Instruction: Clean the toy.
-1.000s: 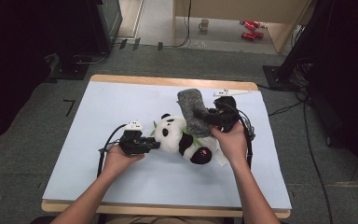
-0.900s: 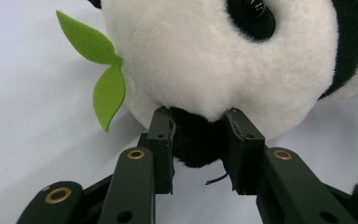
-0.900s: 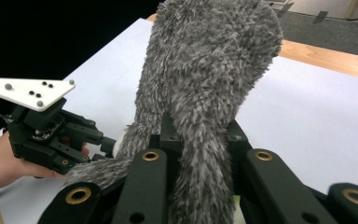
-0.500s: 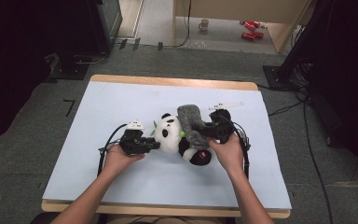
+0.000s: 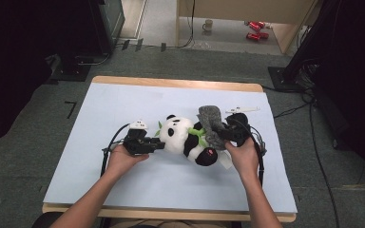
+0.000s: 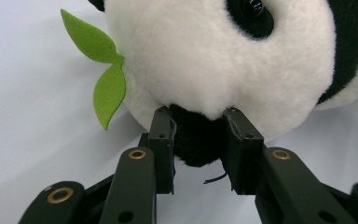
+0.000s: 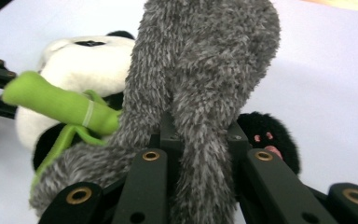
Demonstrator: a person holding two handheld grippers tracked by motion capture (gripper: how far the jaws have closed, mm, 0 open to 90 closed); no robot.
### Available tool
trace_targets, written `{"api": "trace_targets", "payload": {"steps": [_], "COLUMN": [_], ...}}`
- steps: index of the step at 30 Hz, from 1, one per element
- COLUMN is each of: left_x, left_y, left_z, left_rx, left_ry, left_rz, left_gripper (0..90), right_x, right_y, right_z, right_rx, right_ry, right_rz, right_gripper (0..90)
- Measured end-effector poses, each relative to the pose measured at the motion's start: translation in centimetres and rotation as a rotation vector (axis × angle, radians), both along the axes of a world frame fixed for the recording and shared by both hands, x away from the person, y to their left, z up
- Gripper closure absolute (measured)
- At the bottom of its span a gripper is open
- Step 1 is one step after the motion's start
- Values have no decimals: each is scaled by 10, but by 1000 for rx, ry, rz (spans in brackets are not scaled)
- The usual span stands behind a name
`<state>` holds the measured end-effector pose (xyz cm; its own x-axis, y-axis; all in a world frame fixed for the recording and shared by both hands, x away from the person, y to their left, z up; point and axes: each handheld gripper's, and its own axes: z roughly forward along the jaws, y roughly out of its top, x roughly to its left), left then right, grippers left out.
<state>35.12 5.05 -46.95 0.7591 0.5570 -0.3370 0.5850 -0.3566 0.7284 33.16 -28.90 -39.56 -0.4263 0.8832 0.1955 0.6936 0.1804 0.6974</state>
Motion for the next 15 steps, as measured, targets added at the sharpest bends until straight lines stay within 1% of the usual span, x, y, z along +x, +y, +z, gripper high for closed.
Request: {"api": "trace_targets", "payload": {"steps": [2,4,5,6,8,10,12,15], "left_x": [0,0,0,0,0,0,1,1], "left_y": [0,0,0,0,1,1,1,0], "left_z": [0,0,0,-1,-1,-1,-1,-1], "left_rx": [-2,-2,0,3,2,-4,-7,-11], "left_ry": [0,3,5,6,11,28,30,34], "left_rz": [0,2,3,2,2,5,6,8], "left_gripper": [678,678,678,678,676,676,676,677], "right_x": [1,1,0,-1,-3,-5,-7,-8], "right_y": [-2,-5,-6,-8,-12,-15,-18,-17], "right_z": [1,2,4,6,12,20,26,31], "right_rx": [-13,-3,17,46,90,106,131,168], "right_ry": [-5,2,5,14,10,-14,-36,-51], "right_rz": [-2,-6,-4,-1,-3,-11,-6,11], "right_gripper": [776,776,776,776,776,776,776,776]}}
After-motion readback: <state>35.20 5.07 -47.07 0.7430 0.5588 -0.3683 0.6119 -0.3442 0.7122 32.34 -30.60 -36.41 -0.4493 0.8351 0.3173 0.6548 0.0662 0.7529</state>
